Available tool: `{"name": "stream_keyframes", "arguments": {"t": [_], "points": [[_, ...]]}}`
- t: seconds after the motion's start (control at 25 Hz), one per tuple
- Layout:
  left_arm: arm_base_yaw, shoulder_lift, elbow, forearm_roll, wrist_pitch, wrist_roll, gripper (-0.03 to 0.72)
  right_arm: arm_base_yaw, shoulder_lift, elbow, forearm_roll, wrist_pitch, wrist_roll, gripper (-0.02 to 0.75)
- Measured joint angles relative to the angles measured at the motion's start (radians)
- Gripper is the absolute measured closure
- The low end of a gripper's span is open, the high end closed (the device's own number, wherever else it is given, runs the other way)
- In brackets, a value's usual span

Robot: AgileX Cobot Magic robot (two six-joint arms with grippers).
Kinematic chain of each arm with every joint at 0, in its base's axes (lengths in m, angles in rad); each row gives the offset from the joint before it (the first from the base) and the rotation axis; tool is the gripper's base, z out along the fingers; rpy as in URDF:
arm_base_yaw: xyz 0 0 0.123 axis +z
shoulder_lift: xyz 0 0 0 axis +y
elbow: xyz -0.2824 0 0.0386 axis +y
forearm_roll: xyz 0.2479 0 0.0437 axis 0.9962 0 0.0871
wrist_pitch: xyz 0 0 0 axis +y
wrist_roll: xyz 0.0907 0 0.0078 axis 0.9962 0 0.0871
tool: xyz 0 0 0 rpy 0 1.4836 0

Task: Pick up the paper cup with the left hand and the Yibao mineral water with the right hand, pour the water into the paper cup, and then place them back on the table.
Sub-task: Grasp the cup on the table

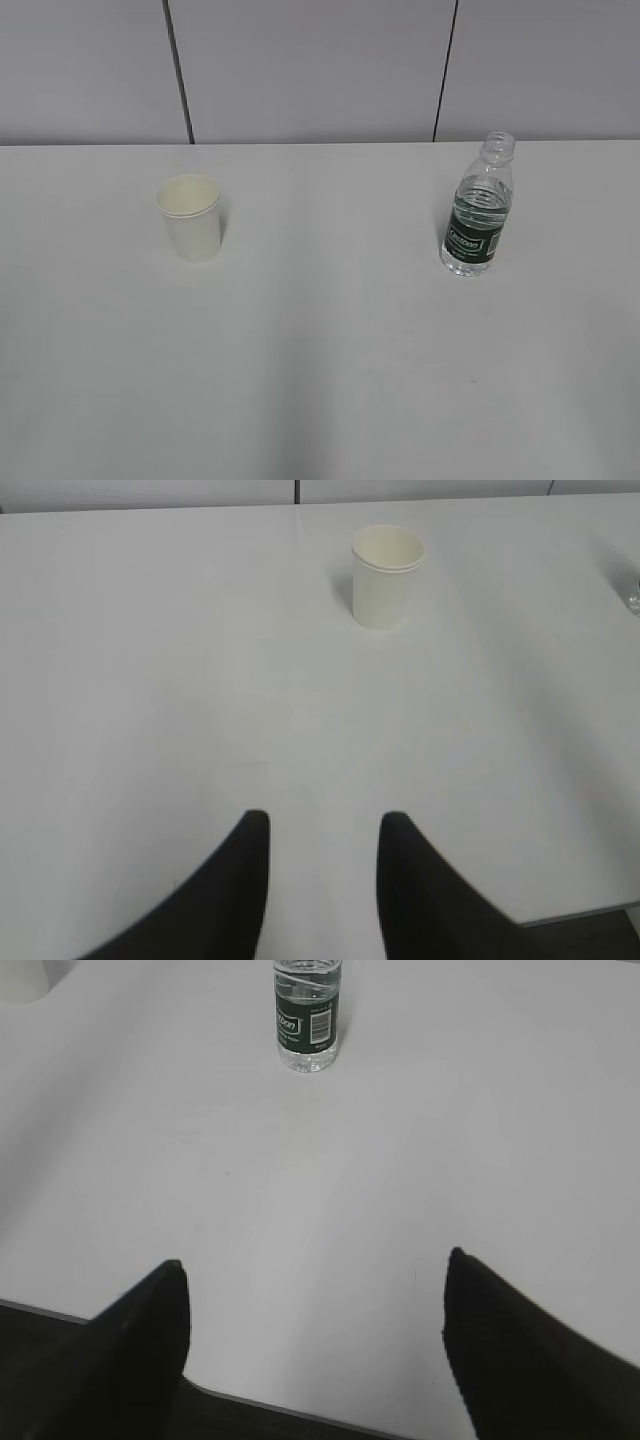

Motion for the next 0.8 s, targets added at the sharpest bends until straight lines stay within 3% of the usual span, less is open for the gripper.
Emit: {"name": "stream_keyframes", "arguments": {"t": [0.8], "points": [[0.0, 0.0, 0.0, 0.0, 0.0, 0.0, 0.454, 0.0, 0.0, 0.0, 0.025, 0.0, 0.0, 0.153]]}}
